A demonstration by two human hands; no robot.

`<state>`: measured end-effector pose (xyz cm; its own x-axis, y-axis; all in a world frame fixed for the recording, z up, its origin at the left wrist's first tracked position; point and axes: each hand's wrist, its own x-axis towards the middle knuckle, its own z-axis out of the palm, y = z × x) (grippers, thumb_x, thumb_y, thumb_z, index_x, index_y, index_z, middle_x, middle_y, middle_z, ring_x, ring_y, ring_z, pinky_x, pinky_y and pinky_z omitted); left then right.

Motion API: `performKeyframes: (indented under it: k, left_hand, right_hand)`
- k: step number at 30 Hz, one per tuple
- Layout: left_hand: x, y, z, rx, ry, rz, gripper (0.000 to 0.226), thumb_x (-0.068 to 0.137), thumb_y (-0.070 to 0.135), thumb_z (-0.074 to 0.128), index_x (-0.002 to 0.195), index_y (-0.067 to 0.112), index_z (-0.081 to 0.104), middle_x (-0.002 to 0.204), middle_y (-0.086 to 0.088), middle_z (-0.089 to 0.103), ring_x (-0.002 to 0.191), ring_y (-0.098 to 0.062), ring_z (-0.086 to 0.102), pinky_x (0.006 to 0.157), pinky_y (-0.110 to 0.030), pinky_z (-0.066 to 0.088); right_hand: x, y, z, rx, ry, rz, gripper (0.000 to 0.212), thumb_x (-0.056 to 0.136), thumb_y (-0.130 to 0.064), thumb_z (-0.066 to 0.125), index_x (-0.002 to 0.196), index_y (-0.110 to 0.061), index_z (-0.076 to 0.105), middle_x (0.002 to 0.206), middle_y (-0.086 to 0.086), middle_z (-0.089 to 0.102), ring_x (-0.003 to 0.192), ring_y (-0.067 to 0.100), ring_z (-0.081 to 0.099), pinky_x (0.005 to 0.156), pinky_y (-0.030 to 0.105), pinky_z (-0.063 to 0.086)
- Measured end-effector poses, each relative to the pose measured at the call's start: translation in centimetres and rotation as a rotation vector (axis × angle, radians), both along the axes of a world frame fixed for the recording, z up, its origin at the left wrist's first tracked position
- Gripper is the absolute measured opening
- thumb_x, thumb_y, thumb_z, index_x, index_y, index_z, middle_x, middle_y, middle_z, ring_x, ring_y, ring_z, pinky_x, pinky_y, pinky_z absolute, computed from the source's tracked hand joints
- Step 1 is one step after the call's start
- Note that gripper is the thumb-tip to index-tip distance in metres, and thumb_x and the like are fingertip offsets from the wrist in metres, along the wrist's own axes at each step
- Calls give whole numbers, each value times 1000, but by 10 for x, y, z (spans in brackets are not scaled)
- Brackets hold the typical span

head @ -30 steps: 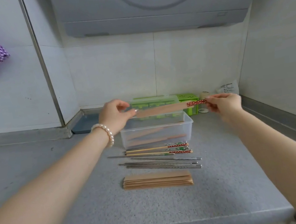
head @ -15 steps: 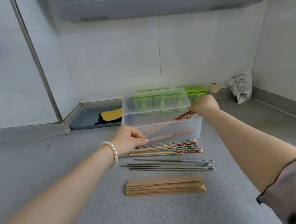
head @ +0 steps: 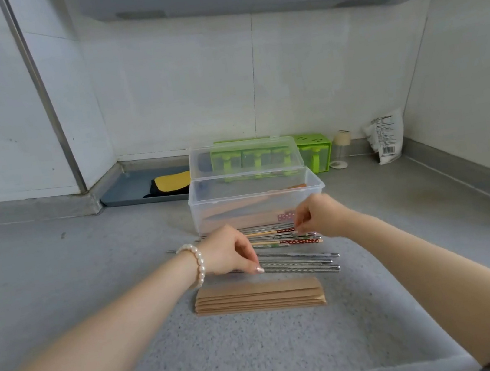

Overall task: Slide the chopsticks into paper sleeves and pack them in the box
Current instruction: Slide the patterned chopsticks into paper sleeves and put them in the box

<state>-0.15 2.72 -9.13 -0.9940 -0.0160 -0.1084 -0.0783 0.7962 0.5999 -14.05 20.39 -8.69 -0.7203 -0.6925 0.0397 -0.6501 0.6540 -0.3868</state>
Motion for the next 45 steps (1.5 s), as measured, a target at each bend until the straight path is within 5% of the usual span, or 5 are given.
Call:
performKeyframes:
  k: [12,22,29,36,45]
  left_hand:
    - [23,22,-9,-48,52,-25,41,63,38,82,97,17,70,88,10,61,77,-4,52,66,-14,42]
    - [34,27,-10,-80,96,35,42,63,34,83,99,19,66,92,11,60,86,-6,54,76,-18,46]
    - [39,20,2,45,142,72,29,67,27,81,91,17,67,89,6,65,83,-8,59,80,-23,51]
    - [44,15,23,371,160,167,18,93,17,50,111,14,52,97,-4,63,89,-16,64,86,-31,53]
    - [54,16,40,812,87,277,10,94,2,44,98,3,53,85,-16,66,75,-23,66,75,-37,57]
  right_hand:
    - [0,13,-20,-52,-63,-47,10,77,-14,72,86,-12,72,75,-8,56,70,8,50,62,16,39]
    - [2,21,-40,-26,250,-3,18,86,-19,62,99,-13,73,103,5,63,95,23,56,82,32,47]
    - [10,20,-40,-92,546,137,2,75,-1,67,76,-3,68,76,15,64,71,36,60,58,37,45]
    - [21,47,-3,-552,-16,-201,11,91,-4,53,85,-10,61,74,3,68,60,17,64,62,29,52]
    - [61,91,44,-1089,-828,47,35,91,8,39,94,-10,69,59,9,60,44,17,51,46,23,46]
